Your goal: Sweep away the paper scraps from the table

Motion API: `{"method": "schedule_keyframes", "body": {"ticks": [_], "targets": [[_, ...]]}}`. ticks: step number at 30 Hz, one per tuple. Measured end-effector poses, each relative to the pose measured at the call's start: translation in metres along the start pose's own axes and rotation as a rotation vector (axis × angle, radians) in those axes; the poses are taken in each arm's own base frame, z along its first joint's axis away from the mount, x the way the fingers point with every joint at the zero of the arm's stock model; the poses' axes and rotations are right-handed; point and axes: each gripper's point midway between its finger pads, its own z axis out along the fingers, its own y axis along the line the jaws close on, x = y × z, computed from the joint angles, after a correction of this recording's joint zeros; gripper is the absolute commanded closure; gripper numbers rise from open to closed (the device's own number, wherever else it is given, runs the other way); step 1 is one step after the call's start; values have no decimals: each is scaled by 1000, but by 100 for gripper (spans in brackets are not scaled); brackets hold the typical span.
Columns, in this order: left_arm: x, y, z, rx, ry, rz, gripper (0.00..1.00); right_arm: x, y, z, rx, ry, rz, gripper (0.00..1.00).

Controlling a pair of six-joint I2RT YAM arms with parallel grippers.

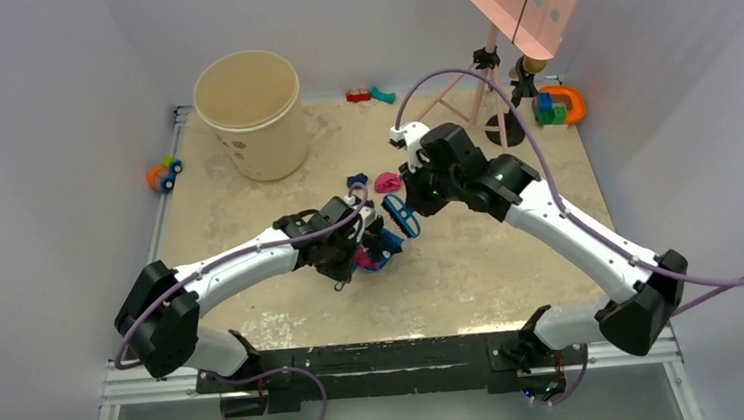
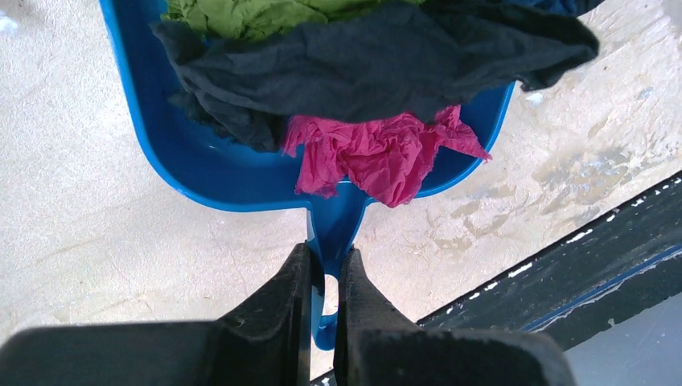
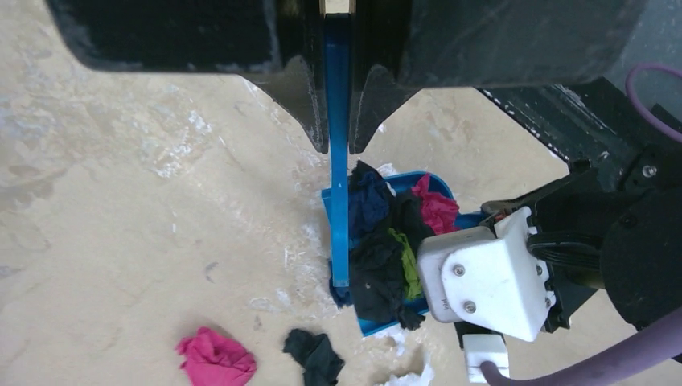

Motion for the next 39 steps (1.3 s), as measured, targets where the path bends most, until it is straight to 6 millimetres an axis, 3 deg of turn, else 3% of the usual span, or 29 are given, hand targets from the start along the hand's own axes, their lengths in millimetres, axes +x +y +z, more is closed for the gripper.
{"method": "schedule_keyframes", "body": {"ticks": [5, 11, 18, 22, 28, 32, 39], "targets": [[1, 0, -5, 5, -11, 0, 100, -12, -14, -31, 72, -92, 38, 100], [2, 2, -21, -3, -26, -3, 100, -20, -48, -66, 263, -196, 117, 100], [-8, -1, -45, -7, -27, -15, 100, -8, -80, -99, 430, -289, 223, 100], [-18, 0, -62, -9, -43, -37, 100, 1, -84, -99, 453, -289, 252, 100], [-44, 13, -95, -18, -92, -88, 100, 22, -85, -84, 458, -236, 277, 100], [-63, 36, -125, -50, -132, -132, 100, 35, -82, -78, 439, -215, 284, 100], [-105, 72, -168, -103, -204, -173, 100, 36, -79, -77, 418, -217, 288, 100]]}}
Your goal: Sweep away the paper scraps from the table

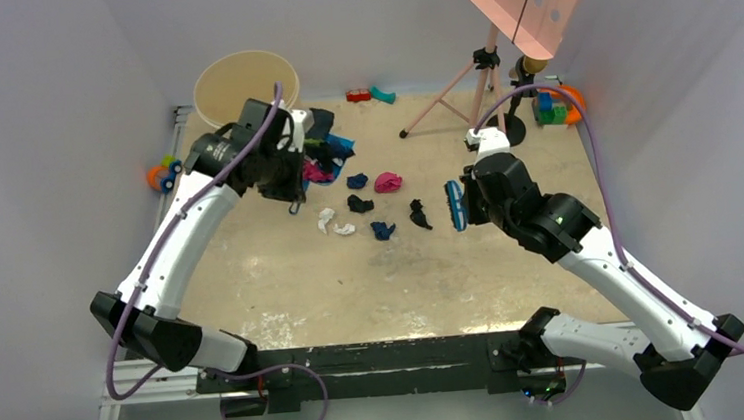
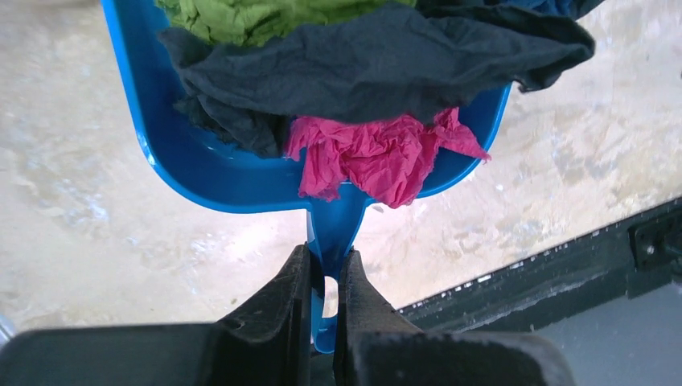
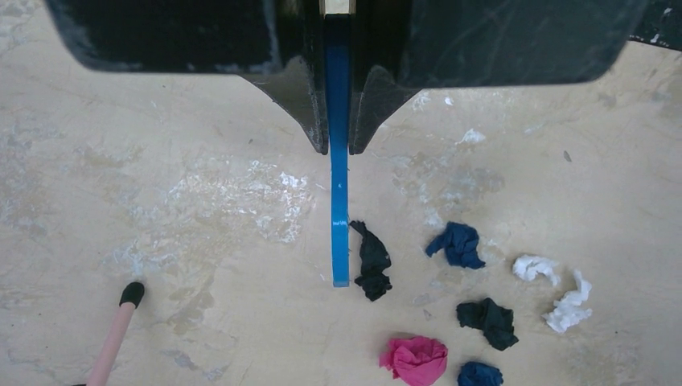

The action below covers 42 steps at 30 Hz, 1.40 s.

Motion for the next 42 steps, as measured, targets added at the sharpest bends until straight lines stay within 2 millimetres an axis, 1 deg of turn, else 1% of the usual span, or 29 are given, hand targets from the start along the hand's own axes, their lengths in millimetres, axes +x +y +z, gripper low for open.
{"method": "schedule_keyframes", "body": {"ticks": [6, 11, 13, 16, 19, 22, 28, 30, 32, 34, 37, 40, 42], "targets": [[-45, 34, -11, -29, -38, -77, 100, 0, 6, 0, -30, 5, 2, 100], [-81, 60, -9, -2, -61, -176, 100, 2, 14, 2, -70, 17, 6, 100], [-95, 66, -8, 29, -69, -223, 100, 5, 18, 3, -88, 29, 5, 100], [-122, 76, -5, 89, -106, -315, 100, 11, 22, 5, -109, 48, 5, 100], [-136, 81, -1, 163, -118, -420, 100, 16, 25, 6, -126, 66, 6, 100], [-146, 79, 3, 265, -110, -538, 100, 22, 26, 7, -132, 79, 11, 100], [-170, 62, 7, 479, -134, -701, 100, 32, 27, 6, -149, 97, 26, 100], [-177, 55, 10, 577, -147, -791, 100, 33, 27, 5, -152, 99, 29, 100], [-183, 53, 10, 647, -160, -862, 100, 33, 27, 5, -154, 101, 33, 100], [-192, 59, 9, 720, -194, -936, 100, 34, 29, 5, -161, 104, 35, 100], [-211, 80, 5, 813, -270, -1034, 100, 34, 30, 4, -168, 105, 37, 100], [-231, 100, -5, 918, -365, -1116, 100, 33, 30, 2, -172, 97, 40, 100], [-241, 109, -11, 1001, -434, -1169, 100, 32, 29, 1, -174, 94, 41, 100]]}}
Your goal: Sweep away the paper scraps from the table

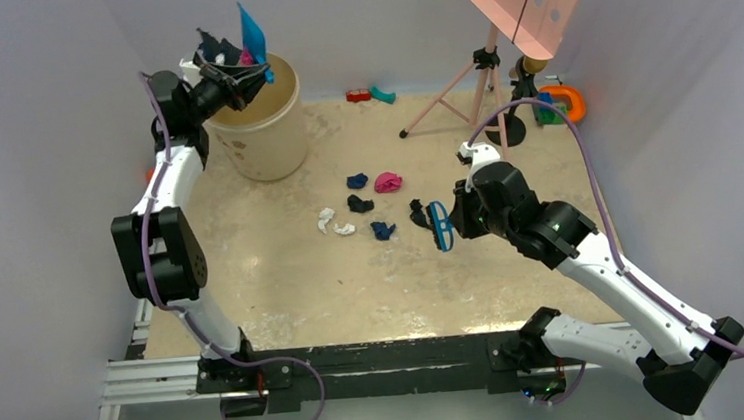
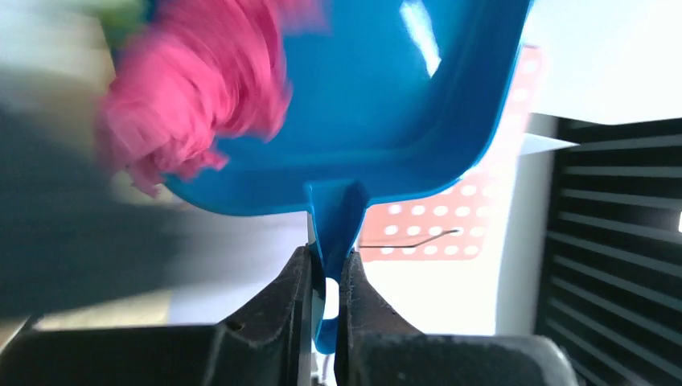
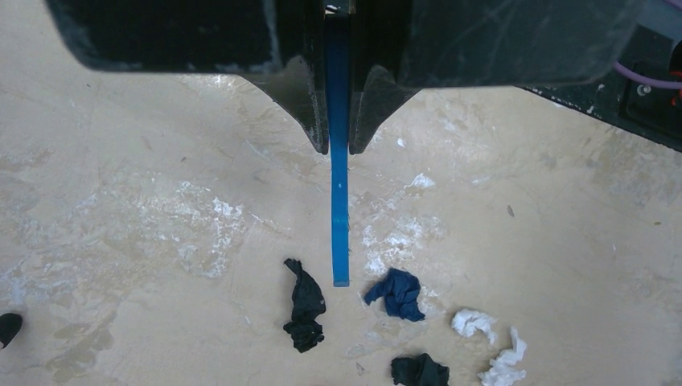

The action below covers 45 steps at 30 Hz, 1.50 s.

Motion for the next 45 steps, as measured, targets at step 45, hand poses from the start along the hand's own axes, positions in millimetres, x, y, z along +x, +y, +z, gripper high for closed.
{"method": "schedule_keyframes", "body": {"ticks": [45], "targets": [[166, 10, -166, -422, 8, 686, 100, -40, 179, 102, -529, 159, 199, 100]]}}
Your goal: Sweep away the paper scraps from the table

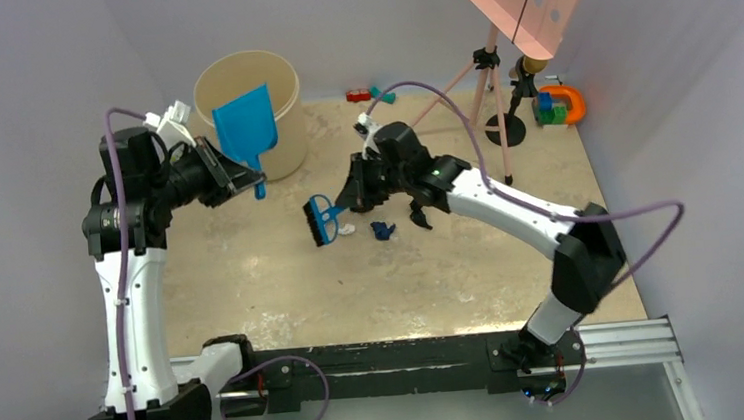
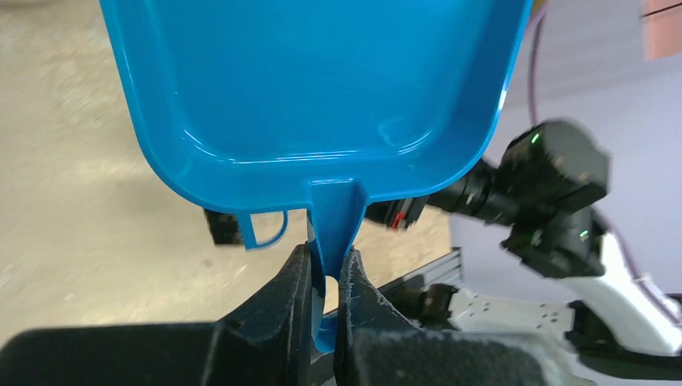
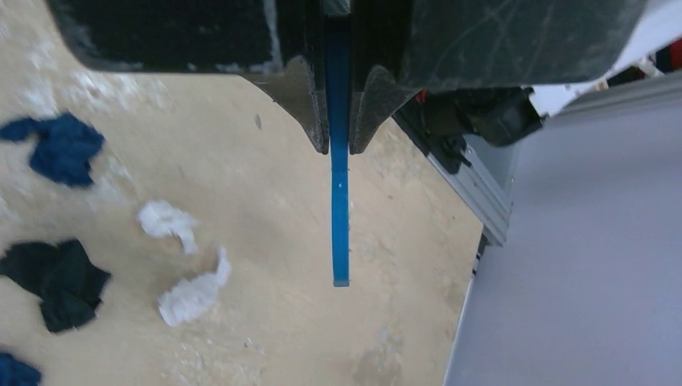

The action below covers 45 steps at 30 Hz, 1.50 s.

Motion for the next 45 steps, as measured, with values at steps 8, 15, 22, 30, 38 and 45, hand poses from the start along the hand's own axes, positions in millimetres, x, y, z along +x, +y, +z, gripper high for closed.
{"method": "schedule_keyframes", "body": {"ticks": [8, 15, 22, 30, 38, 45], "targets": [[55, 64, -20, -245, 50, 49, 100, -6, -9, 93, 109, 26, 128, 100], [86, 108, -30, -389, 45, 64, 100, 15, -78, 110, 300, 59, 306, 100], [109, 137, -30, -433, -4, 54, 100, 16, -145, 31, 505, -63, 459, 100], [122, 149, -7, -381, 47, 14, 100, -36, -104, -21, 426, -256, 356, 100], [127, 135, 12, -259, 119, 14, 100, -84, -94, 16, 327, -338, 349, 100], [135, 126, 22, -182, 182, 15, 100, -113, -132, 76, 441, -364, 430, 100]]}}
